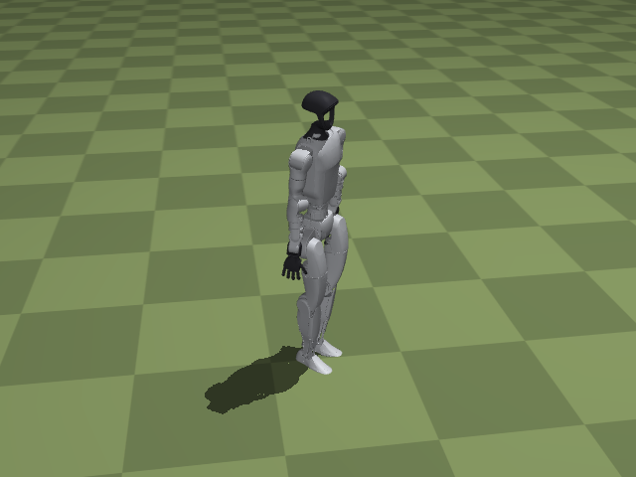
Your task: Upper body actions
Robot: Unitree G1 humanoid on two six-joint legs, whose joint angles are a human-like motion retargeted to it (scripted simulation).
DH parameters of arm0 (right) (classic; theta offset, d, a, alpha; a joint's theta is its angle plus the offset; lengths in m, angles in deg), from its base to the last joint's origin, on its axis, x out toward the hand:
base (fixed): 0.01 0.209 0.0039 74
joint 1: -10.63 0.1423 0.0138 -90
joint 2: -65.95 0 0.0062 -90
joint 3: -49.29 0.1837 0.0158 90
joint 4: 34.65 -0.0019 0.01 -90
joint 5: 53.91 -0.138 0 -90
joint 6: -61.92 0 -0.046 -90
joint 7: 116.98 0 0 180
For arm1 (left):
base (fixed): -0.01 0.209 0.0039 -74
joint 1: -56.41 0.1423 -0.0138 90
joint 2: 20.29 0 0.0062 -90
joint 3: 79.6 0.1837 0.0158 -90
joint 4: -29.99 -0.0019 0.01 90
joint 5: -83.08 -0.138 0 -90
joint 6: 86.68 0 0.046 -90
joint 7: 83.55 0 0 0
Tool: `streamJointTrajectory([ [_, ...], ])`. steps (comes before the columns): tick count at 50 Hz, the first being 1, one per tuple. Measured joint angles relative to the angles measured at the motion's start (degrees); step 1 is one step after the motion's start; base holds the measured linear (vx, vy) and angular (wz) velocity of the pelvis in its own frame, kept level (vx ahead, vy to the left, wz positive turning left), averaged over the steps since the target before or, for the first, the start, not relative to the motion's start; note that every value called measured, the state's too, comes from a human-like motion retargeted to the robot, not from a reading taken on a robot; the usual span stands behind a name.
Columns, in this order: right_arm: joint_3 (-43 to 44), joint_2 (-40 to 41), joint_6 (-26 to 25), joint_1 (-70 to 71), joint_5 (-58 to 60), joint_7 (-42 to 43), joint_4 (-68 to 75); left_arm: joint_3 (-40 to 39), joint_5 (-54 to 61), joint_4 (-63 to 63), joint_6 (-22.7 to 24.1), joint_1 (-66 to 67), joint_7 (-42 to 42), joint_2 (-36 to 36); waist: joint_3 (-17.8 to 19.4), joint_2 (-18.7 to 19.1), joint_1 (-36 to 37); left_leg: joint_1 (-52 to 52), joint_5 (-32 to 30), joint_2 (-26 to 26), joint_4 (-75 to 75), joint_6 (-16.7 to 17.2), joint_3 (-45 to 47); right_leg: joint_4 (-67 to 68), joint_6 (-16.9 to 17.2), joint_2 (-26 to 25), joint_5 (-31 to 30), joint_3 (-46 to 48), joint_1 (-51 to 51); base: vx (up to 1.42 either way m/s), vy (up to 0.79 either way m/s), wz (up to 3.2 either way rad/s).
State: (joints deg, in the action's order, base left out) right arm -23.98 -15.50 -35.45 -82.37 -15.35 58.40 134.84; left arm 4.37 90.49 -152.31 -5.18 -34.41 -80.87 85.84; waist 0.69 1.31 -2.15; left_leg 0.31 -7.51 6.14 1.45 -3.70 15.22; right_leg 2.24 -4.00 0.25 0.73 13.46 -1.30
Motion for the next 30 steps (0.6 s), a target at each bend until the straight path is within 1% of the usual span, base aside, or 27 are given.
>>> streamJointTrajectory([
  [3,0.4,-0.4,-0.3,0.2,0.5,0.4,0.9,1.4,0.0,-2.4,0.0,-0.5,0.2,-0.6,0.9,-0.1,0.0,-0.3,-0.5,0.1,-0.4,-0.3,1.8,1.5,-0.3,-0.3,-0.2,-1.3,-1.2,-0.08,0.03,-0.40],
  [8,-0.6,-0.1,-0.4,2.2,1.4,0.6,0.0,2.7,-1.0,-5.0,-0.2,-1.3,0.2,-1.3,3.9,0.0,0.1,-1.6,-0.6,-1.1,-1.3,-0.3,7.8,5.2,-1.6,-2.0,1.2,-5.4,-4.2,-0.07,-0.02,-1.20],
  [10,-1.3,0.3,-0.1,2.6,1.9,0.4,-1.1,3.3,-1.5,-5.1,-0.4,-0.9,-0.1,-1.4,4.6,0.2,-0.9,-1.7,-0.5,-2.0,-1.5,-0.3,10.1,5.5,-1.9,-2.1,2.7,-4.5,-4.8,0.01,-0.12,-1.38],
  [13,-2.3,0.7,0.9,2.6,2.4,0.1,-2.4,3.8,-2.3,-5.1,-0.8,-0.4,-0.2,-1.5,4.8,0.4,-2.3,-1.6,-0.1,-3.3,-1.7,0.1,13.9,5.0,-1.5,-1.2,5.3,-0.4,-5.3,0.02,-0.15,-1.51],
  [18,-2.9,0.5,1.1,2.4,2.7,0.4,-2.6,3.7,-2.8,-4.4,-0.4,-1.0,-0.4,-1.9,4.8,0.3,-2.7,-1.9,0.9,-5.3,-2.1,0.9,21.2,4.1,-0.2,1.3,9.1,10.2,-5.4,0.04,-0.19,-1.85],
  [22,-2.1,0.0,0.7,1.7,1.6,0.9,-1.7,3.1,-1.8,-2.8,-0.2,-1.4,-0.4,-2.3,4.1,0.3,-2.9,-2.4,1.8,-6.8,-2.2,2.1,27.8,3.3,1.5,3.8,11.2,22.2,-4.3,0.07,-0.15,-1.85],
  [27,-0.2,-0.8,0.0,0.2,-1.4,1.5,0.0,2.6,-0.6,-1.9,-0.4,-2.6,0.1,-3.0,2.8,0.6,-3.9,-3.3,2.5,-8.3,-2.1,4.0,36.1,1.9,3.8,5.3,12.6,37.0,-2.0,0.13,-0.15,-1.56],
  [30,1.2,-1.2,-0.7,-0.3,-3.7,2.3,1.8,2.6,-0.1,-1.1,-0.5,-3.7,0.8,-3.3,2.0,0.7,-4.5,-3.9,2.6,-8.8,-2.1,5.2,40.1,1.0,4.9,5.7,12.0,43.6,-0.9,0.16,-0.13,-1.24],
])
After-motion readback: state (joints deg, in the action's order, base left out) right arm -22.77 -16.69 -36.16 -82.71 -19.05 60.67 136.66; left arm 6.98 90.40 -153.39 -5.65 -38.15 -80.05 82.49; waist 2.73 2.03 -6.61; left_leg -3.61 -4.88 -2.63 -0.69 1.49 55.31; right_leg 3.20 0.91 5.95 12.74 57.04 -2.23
